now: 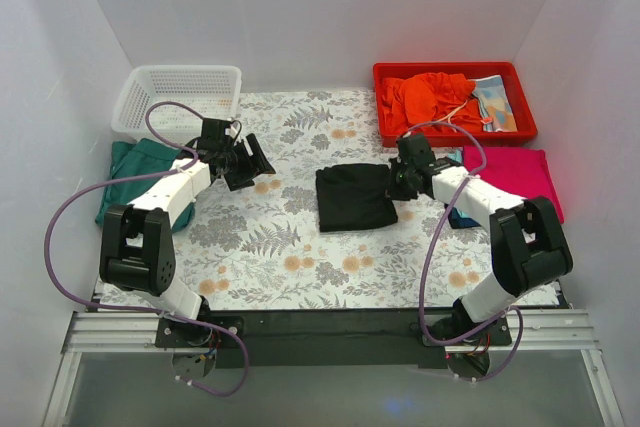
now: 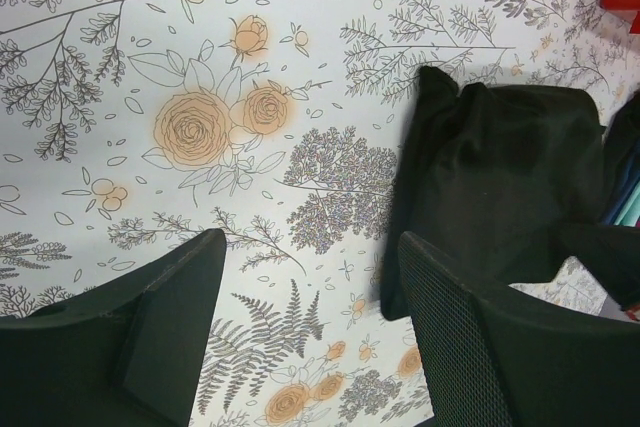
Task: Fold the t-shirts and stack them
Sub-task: Put the neatly folded tshirt into the corner of the board with the right arm
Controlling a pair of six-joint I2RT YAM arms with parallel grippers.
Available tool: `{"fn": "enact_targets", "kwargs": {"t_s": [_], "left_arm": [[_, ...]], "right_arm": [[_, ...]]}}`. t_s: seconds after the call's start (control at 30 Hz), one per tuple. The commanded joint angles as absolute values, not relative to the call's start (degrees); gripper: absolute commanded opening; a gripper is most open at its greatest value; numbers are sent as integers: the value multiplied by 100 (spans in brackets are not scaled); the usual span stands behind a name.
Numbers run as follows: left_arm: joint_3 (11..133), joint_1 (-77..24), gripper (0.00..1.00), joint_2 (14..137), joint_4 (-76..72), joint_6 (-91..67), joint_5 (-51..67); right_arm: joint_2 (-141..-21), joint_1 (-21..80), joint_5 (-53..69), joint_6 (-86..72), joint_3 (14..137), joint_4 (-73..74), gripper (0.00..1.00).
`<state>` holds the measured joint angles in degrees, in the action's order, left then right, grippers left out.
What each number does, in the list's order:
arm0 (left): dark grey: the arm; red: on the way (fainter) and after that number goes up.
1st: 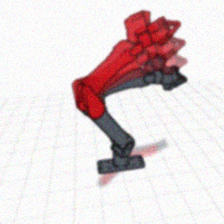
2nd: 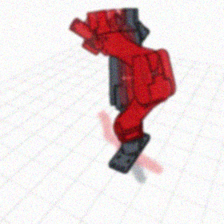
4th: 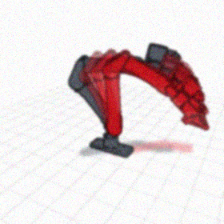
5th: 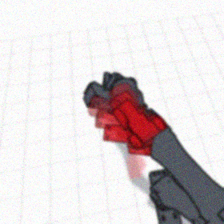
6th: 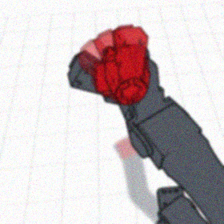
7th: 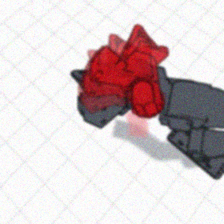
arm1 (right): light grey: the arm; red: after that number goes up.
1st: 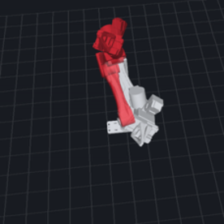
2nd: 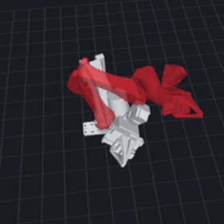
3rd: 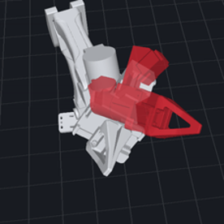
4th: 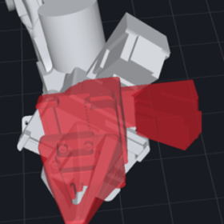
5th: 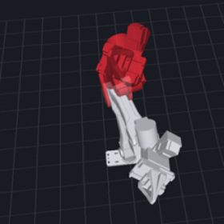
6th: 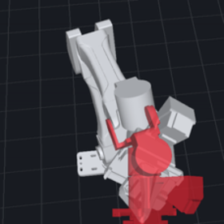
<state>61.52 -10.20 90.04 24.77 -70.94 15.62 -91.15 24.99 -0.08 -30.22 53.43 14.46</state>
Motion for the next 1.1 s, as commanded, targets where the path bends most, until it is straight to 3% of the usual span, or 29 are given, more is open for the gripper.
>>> {"fn": "enact_targets", "kwargs": {"t_s": [0.0,0.3,0.73,1.07], "left_arm": [[6143,-984,69,8762,2356,-7084,1626],[6214,-984,69,8903,2312,-7128,1740],[6337,-984,69,9061,2329,-7102,1846],[6521,-976,69,9185,2408,-7031,1863]], "right_arm": [[-8763,2084,-895,-2419,6204,2899,1],[-8631,1346,-1968,-1741,7399,3928,1],[-8393,-104,-2786,-1125,8146,4394,1],[-8596,-589,-3400,-1266,8561,4737,1]]}}
